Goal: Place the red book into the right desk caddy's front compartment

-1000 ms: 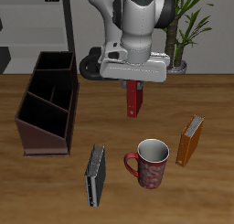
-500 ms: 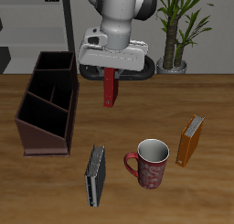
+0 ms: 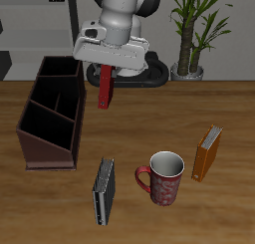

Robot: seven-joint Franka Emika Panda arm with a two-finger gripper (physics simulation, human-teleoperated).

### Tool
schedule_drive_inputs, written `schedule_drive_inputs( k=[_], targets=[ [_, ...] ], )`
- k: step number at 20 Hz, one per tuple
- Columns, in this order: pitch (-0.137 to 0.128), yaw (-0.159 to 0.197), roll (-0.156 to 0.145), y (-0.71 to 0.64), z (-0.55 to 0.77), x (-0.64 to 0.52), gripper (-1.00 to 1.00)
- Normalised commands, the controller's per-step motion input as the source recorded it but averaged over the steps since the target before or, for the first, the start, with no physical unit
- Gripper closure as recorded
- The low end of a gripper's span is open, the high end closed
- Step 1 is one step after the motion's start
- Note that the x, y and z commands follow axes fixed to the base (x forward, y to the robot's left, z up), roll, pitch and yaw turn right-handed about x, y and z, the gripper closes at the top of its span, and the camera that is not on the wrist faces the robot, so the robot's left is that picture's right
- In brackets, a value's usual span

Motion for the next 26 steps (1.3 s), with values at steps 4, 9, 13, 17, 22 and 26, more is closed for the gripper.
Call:
schedule_drive_inputs(
  k=[4, 9, 13, 17, 22, 26],
  targets=[
    [0.000, 0.006, -0.039, -0.31, 0.09, -0.14, 1.00],
    [0.000, -0.028, -0.058, -0.56, 0.10, -0.14, 1.00],
    [0.009, -0.056, -0.039, -0.41, -0.03, -0.16, 1.00],
    [-0.001, -0.018, -0.043, -0.27, -0.03, -0.14, 1.00],
    [0.000, 0.005, -0.017, -0.12, -0.03, -0.03, 1.00],
    [-0.015, -0.015, -0.028, -0.08, -0.05, -0.07, 1.00]
  ],
)
